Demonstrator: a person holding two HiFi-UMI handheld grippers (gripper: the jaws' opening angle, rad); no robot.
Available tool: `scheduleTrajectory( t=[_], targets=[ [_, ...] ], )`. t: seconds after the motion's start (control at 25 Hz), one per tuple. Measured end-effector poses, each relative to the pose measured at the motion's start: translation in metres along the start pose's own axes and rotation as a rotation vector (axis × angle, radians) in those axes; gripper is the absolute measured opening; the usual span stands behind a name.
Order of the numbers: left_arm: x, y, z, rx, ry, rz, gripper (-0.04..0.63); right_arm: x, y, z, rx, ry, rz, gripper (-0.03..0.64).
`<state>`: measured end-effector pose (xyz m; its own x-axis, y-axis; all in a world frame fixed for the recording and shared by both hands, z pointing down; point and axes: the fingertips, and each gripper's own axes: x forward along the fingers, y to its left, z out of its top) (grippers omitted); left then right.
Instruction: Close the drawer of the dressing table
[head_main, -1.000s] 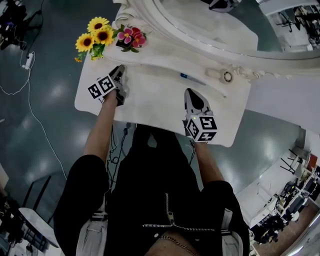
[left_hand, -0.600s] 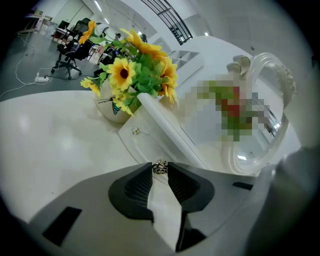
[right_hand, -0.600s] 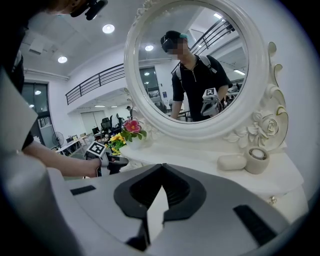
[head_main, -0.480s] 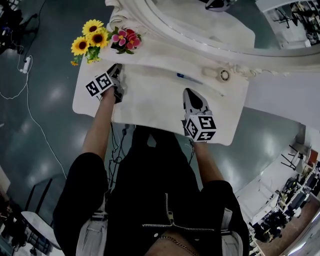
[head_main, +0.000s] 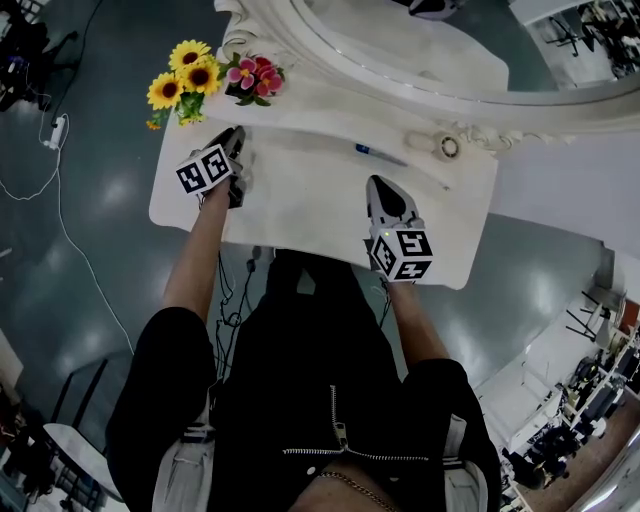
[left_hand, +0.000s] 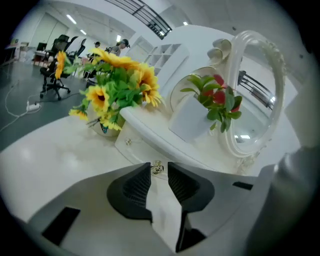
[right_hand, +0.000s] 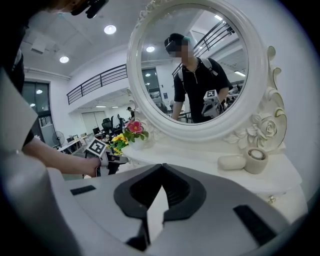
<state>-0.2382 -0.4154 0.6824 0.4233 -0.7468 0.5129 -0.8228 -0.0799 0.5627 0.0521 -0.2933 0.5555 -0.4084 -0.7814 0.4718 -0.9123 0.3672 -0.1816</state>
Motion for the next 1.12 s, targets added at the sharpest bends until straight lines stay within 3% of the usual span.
scheduleTrajectory(
  t=[0.12,0.32,0.52,0.88,1.12],
  targets=[
    [-0.017,-0.008,0.009,0.144,-0.023,0.024,0.106,-0.002,0.004,0.002,0.016,-0.015,0.005,0.006],
    [-0.045,-0.050,0.013,0.403,-0.052,-0.017,0.046,-0.005,0.015,0.003,0.012,-0.039,0.021,0.006],
    [-0.074,-0.090,0.014,0.589,-0.076,-0.055,0.024,-0.009,0.030,0.005,-0.010,-0.063,0.036,0.005],
    [-0.121,-0.148,0.026,0.736,-0.161,-0.114,0.021,-0.028,0.040,0.034,-0.037,-0.171,0.021,0.005],
    [-0.142,-0.180,0.034,0.766,-0.219,-0.151,0.021,-0.046,0.032,0.053,-0.045,-0.244,-0.026,0.005]
  ],
)
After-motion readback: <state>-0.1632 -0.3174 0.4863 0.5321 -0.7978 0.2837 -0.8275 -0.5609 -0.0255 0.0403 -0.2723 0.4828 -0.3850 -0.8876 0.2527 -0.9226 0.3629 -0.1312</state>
